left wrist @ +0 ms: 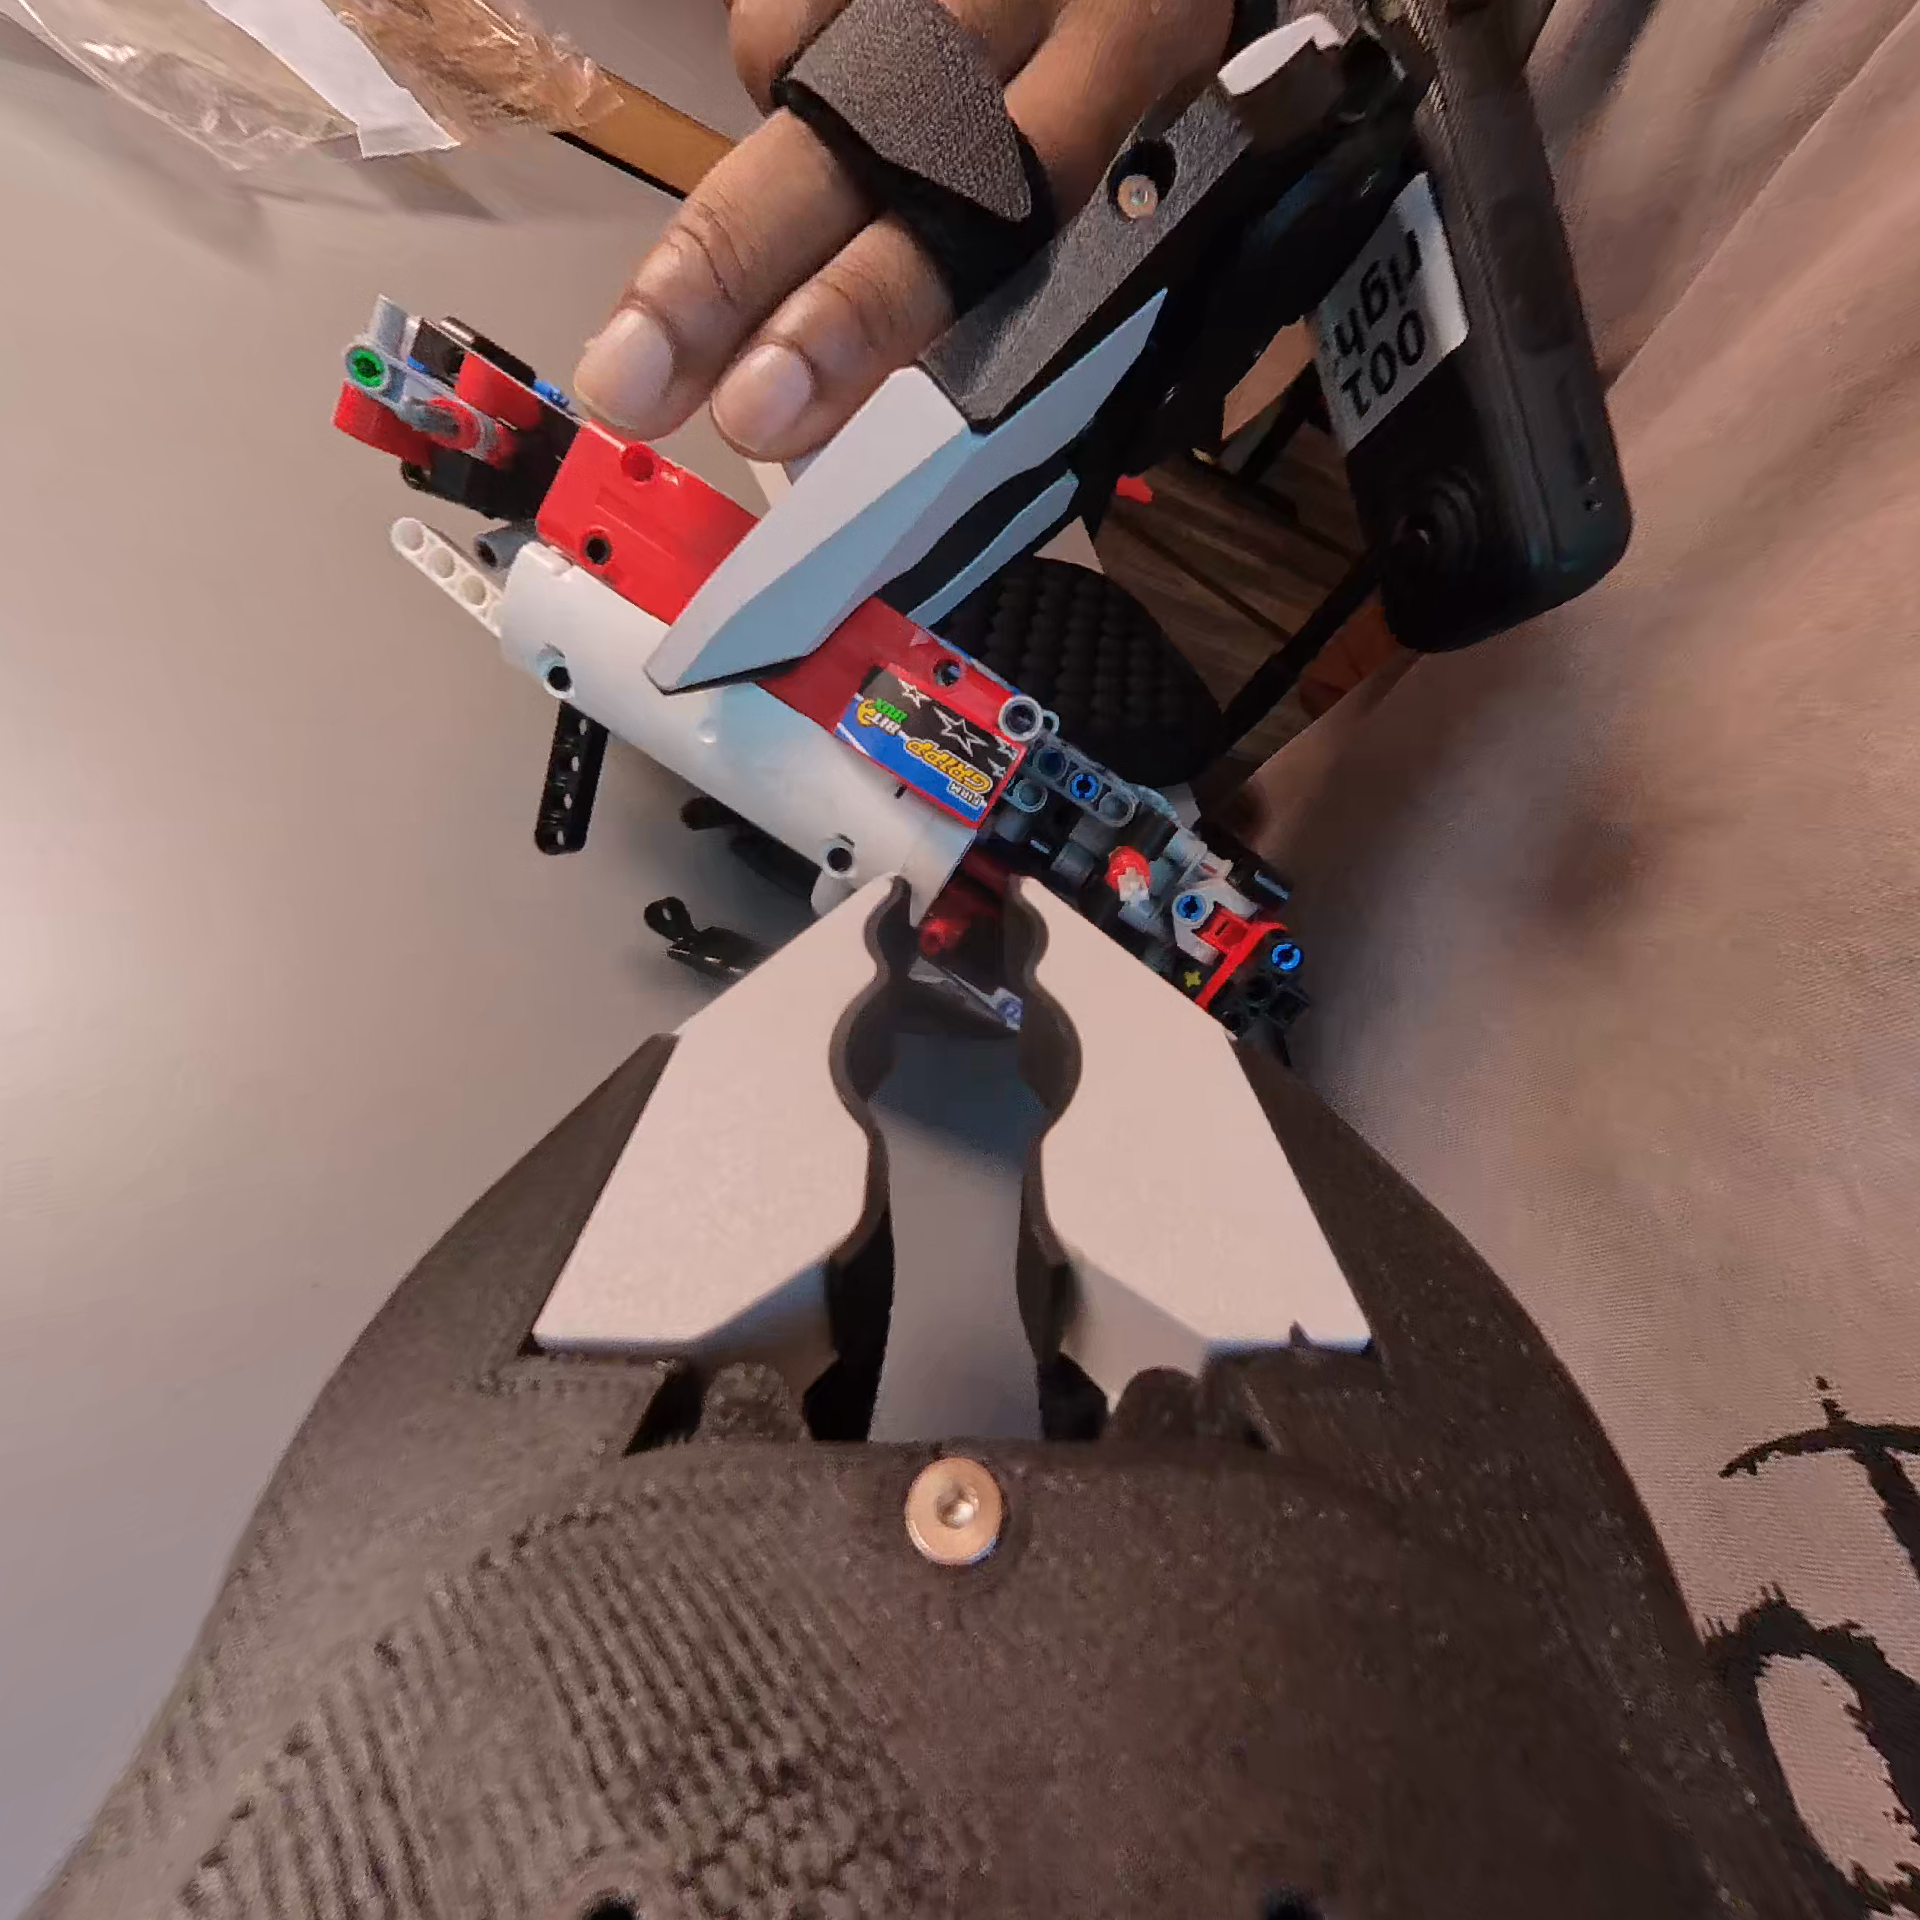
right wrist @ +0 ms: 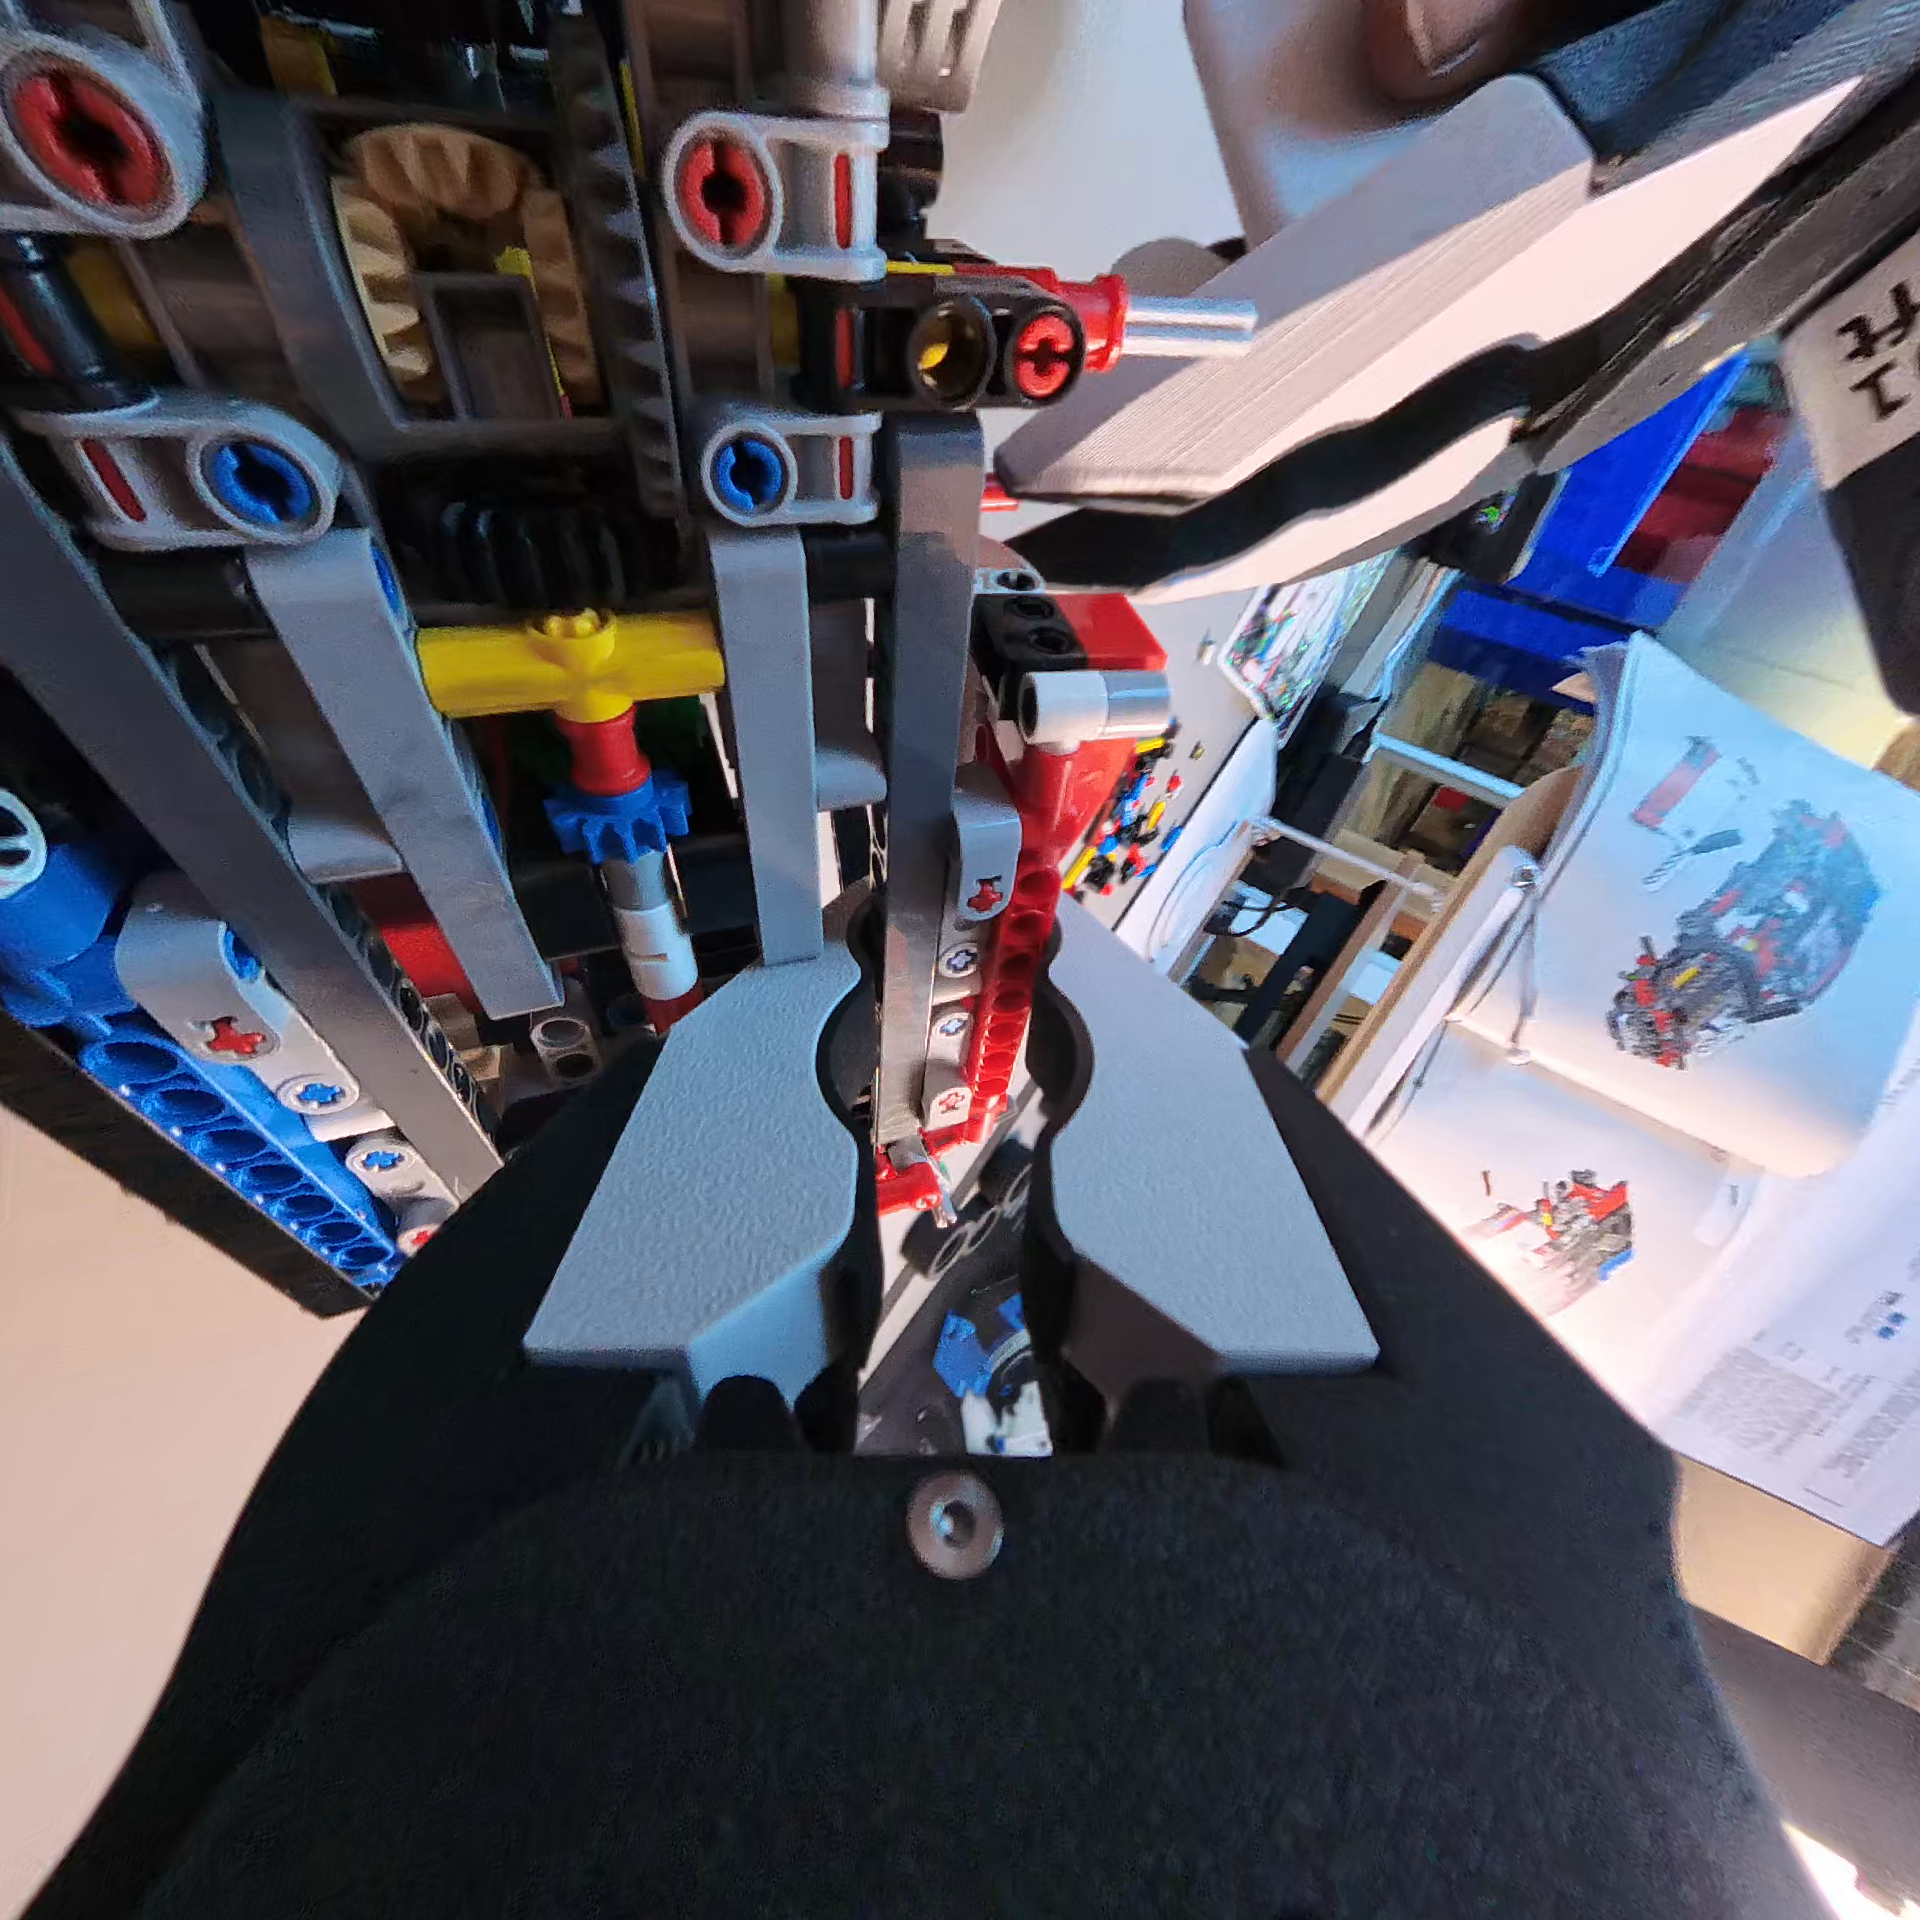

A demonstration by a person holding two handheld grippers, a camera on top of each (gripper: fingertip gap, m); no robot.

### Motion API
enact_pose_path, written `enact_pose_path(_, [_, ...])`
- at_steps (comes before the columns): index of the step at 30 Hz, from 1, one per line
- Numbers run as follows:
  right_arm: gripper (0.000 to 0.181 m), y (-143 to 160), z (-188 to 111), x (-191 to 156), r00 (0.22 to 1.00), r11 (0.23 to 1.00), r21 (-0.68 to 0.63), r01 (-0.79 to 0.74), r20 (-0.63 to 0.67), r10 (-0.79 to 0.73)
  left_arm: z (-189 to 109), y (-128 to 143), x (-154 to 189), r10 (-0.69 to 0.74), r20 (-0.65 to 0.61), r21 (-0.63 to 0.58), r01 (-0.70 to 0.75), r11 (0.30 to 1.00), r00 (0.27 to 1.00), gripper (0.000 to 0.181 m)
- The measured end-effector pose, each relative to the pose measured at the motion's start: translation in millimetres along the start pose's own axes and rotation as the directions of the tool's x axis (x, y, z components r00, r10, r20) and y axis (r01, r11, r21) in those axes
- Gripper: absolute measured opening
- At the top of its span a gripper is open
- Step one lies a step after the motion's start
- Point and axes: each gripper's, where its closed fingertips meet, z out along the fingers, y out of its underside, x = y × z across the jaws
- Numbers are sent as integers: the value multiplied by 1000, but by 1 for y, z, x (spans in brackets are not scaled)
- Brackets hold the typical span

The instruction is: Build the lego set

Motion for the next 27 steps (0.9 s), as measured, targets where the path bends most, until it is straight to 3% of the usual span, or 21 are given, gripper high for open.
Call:
enact_pose_path(4, [21,3,10,20,983,993,48,112,-151,-103,-16,-14,-2,-90,-24,92,92,992,996,23])
enact_pose_path(8, [21,2,28,45,926,964,95,247,-316,-206,-34,-19,-15,-147,34,156,140,978,989,28])
enact_pose_path(12, [21,0,47,63,881,949,139,282,-429,-199,-55,-14,-29,-120,161,155,95,983,980,37])
enact_pose_path(15, [21,-6,52,69,870,944,174,279,-461,-172,-59,-4,-35,-164,175,146,139,979,971,42])
enact_pose_path(21, [21,-18,51,70,863,941,226,251,-492,-113,-47,3,-28,-241,-30,155,242,958,970,42])
enact_pose_path(27, [20,-24,46,66,858,940,267,211,-511,-48,-44,3,-15,-279,-272,144,326,934,921,42])
